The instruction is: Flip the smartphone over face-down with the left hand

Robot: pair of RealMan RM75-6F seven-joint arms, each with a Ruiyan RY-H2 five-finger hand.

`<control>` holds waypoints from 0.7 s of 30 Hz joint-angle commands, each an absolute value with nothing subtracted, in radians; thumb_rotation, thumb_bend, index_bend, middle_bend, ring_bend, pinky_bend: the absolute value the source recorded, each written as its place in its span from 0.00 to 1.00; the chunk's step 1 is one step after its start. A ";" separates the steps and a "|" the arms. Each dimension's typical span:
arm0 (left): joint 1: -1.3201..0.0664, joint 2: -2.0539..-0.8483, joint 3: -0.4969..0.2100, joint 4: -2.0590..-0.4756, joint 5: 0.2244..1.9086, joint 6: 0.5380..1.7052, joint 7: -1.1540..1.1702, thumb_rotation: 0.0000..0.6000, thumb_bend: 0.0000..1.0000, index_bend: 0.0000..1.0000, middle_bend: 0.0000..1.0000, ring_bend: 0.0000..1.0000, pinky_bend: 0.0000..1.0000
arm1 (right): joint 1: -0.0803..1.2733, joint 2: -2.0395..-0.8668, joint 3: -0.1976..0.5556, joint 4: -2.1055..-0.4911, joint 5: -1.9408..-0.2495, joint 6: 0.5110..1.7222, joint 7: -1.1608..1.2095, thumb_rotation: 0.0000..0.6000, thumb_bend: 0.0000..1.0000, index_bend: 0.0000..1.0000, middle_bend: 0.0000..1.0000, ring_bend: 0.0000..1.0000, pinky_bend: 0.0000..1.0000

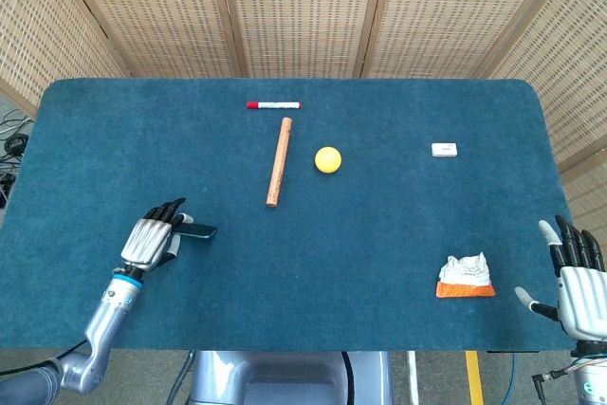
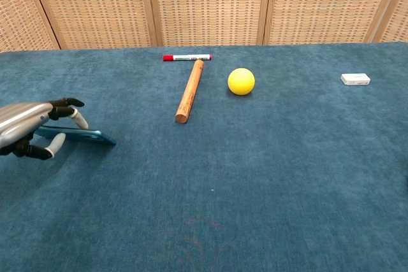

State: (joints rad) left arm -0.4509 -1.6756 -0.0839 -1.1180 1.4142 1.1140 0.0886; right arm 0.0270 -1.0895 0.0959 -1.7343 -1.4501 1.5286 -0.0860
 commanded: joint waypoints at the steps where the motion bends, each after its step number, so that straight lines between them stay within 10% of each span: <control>1: -0.474 -1.656 -0.111 -1.135 1.388 1.089 0.127 1.00 0.64 0.32 0.11 0.14 0.20 | 0.027 -1.090 0.095 -1.733 -1.449 1.527 -0.087 1.00 0.00 0.00 0.00 0.00 0.00; 9: -0.569 -1.660 -0.208 -1.082 1.291 0.990 0.202 1.00 0.54 0.29 0.05 0.12 0.20 | 0.032 -1.097 0.092 -1.729 -1.448 1.517 -0.098 1.00 0.00 0.00 0.00 0.00 0.00; 21: -0.573 -1.557 -0.276 -1.208 1.263 1.058 0.191 1.00 0.02 0.01 0.00 0.00 0.04 | 0.034 -1.100 0.095 -1.725 -1.434 1.510 -0.098 1.00 0.00 0.00 0.00 0.00 0.00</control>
State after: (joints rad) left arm -0.5975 -1.6120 -0.2751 -1.1400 1.2409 1.0094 0.2001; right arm 0.0345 -1.1004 0.0952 -1.7250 -1.4330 1.5087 -0.0985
